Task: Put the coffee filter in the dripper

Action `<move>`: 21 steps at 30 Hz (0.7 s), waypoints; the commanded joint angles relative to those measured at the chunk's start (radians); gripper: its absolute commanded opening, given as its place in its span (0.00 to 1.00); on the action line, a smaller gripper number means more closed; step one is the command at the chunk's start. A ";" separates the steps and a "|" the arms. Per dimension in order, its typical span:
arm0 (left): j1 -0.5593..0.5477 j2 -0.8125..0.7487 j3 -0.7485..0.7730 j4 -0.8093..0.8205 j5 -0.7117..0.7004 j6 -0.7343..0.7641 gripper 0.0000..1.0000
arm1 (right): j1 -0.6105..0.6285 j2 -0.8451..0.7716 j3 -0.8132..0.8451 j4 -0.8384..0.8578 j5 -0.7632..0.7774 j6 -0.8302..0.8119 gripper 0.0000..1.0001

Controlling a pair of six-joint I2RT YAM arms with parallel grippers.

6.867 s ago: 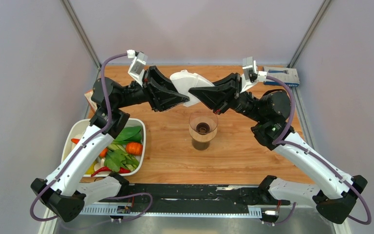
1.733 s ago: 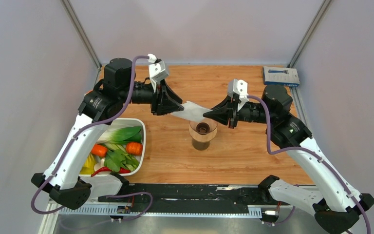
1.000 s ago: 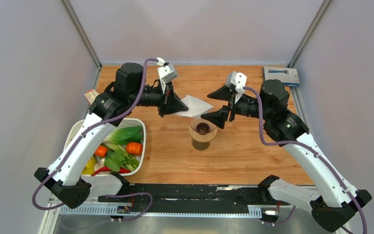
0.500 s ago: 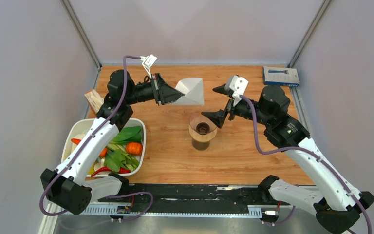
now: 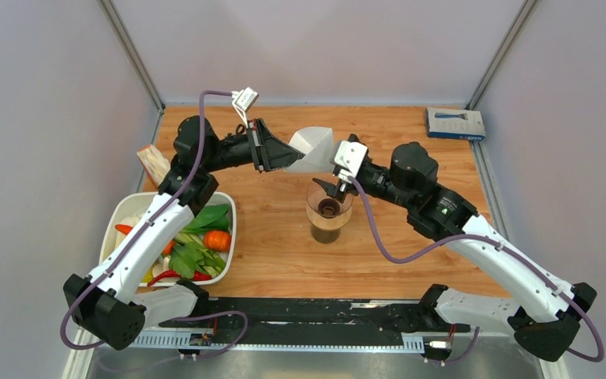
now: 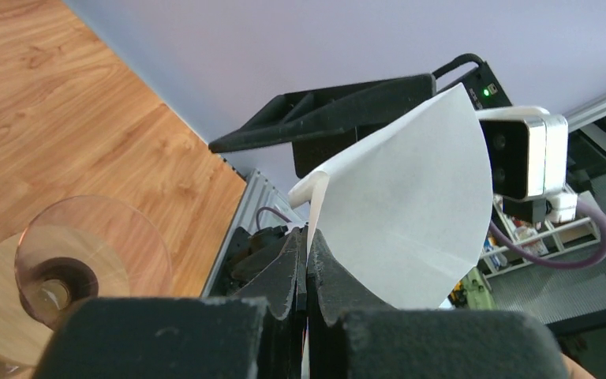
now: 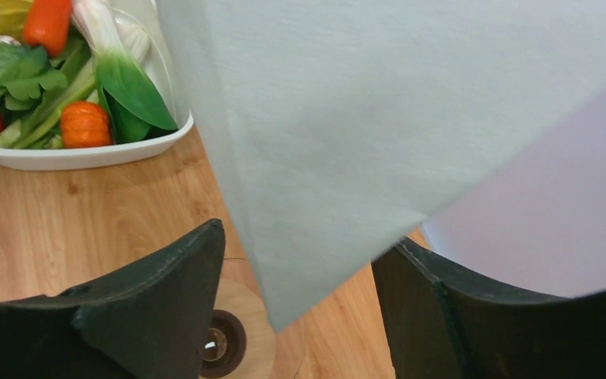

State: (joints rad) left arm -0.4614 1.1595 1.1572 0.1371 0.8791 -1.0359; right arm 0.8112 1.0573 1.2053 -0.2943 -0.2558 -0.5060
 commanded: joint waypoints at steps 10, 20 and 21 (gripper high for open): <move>-0.025 -0.002 0.090 -0.295 -0.183 0.011 0.00 | 0.112 -0.001 0.001 0.049 0.244 -0.239 0.56; -0.037 -0.006 0.094 -0.294 -0.201 0.021 0.00 | 0.124 -0.022 -0.030 0.021 0.222 -0.298 0.51; -0.038 -0.007 0.094 -0.296 -0.202 0.032 0.00 | 0.124 -0.024 -0.030 0.019 0.223 -0.298 0.53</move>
State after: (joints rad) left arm -0.4881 1.1633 1.2133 -0.1555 0.6922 -1.0397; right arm 0.9268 1.0630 1.1774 -0.2920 -0.0357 -0.7742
